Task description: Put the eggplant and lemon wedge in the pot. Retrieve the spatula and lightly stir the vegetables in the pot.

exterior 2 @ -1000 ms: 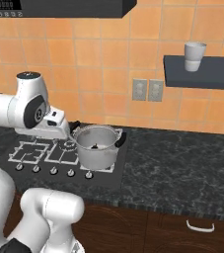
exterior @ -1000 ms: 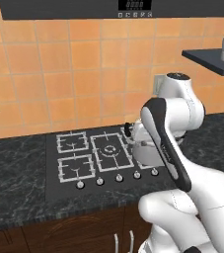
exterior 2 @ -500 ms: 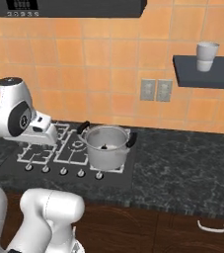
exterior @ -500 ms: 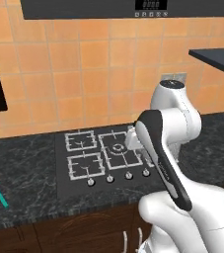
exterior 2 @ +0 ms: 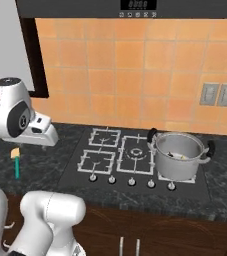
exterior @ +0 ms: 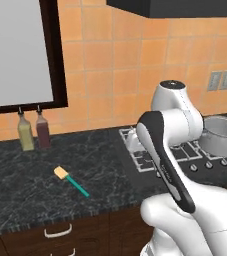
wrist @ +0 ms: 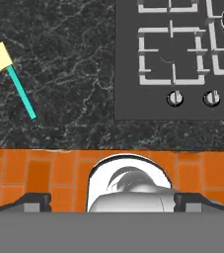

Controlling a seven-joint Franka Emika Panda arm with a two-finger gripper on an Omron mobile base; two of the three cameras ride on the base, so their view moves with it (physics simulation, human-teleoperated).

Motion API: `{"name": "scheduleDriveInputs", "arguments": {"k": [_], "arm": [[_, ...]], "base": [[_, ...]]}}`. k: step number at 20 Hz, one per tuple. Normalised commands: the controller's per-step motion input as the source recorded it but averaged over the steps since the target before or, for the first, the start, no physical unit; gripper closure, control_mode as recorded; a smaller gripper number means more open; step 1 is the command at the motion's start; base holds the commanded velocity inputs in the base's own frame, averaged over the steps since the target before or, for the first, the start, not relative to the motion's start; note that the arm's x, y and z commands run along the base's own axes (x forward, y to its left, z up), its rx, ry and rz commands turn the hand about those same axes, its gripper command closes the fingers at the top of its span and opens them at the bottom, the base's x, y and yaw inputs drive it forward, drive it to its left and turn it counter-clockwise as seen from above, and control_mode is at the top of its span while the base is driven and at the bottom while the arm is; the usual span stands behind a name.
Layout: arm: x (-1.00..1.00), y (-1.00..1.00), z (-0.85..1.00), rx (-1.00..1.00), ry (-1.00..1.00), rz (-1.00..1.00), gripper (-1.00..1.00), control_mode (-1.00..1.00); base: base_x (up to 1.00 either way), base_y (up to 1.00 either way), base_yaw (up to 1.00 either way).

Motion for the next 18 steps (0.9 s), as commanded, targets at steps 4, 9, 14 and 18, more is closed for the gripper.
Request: {"name": "scheduleDriveInputs", "arguments": {"k": [4, 9, 14, 18], "arm": [[0.37, 0.23, -0.06, 0.00, 0.04, 0.27, -1.00, -1.00], [0.45, 0.00, -0.30, -0.02, 0.00, 0.70, -1.00, -1.00], [0.18, 0.00, -0.39, -0.06, 0.00, 0.91, -1.00, -1.00], [0.00, 0.00, -0.40, -0.08, 0.00, 0.98, -1.00, -1.00]], "base": [[0.00, 0.00, 0.00], [0.00, 0.00, 0.00], [0.00, 0.00, 0.00], [0.00, 0.00, 0.00]]}}
